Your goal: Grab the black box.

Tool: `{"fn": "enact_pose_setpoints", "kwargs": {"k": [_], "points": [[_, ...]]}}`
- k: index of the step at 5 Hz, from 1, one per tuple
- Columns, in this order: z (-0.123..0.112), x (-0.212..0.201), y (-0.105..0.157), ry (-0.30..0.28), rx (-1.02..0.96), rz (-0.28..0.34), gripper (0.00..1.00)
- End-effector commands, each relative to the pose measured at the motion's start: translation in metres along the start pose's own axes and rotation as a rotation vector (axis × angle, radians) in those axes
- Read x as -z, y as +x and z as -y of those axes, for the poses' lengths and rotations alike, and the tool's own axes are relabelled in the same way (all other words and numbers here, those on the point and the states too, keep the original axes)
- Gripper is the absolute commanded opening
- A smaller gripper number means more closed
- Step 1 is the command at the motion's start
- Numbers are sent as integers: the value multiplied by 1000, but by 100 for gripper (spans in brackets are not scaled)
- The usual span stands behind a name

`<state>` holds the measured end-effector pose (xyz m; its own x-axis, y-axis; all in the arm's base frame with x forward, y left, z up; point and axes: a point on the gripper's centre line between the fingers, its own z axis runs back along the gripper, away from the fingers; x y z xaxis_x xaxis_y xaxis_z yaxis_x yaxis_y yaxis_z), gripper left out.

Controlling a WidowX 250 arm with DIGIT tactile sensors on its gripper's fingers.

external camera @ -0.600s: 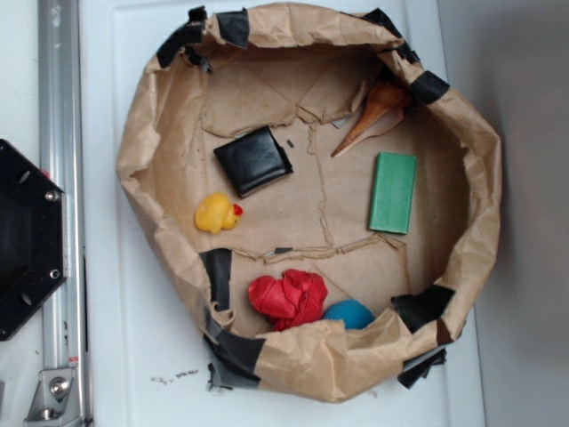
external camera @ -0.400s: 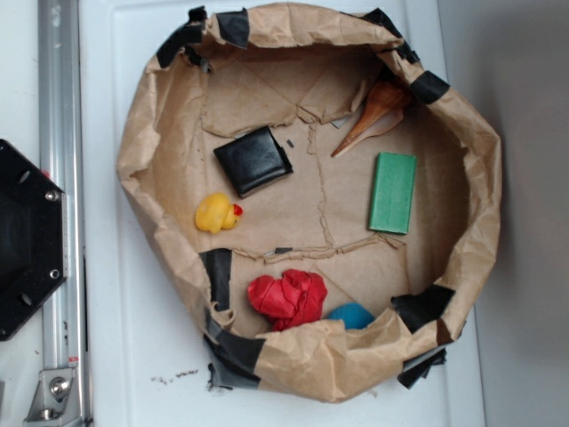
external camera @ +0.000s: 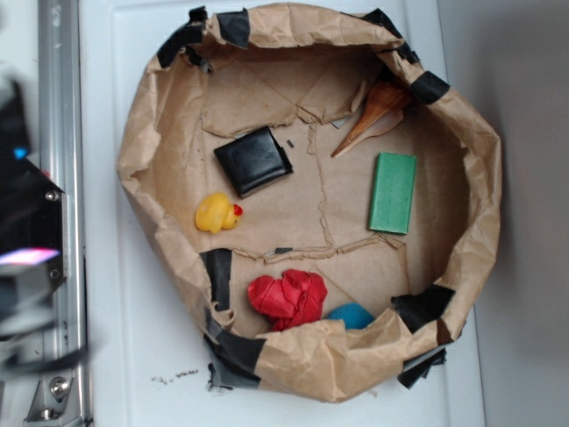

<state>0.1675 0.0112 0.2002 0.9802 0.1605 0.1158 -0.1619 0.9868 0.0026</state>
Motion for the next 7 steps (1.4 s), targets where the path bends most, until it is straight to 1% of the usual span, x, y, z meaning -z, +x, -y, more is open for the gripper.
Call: {"fn": "enact_pose_setpoints", "kwargs": {"k": [1, 2, 5, 6, 7], "points": [[-40, 65, 56, 73, -280, 46, 100], [-40, 97, 64, 28, -225, 53, 100], [-40, 97, 64, 28, -225, 53, 100], [-22, 141, 57, 17, -187, -83, 100], [-14, 178, 57, -3, -153, -87, 100]]}}
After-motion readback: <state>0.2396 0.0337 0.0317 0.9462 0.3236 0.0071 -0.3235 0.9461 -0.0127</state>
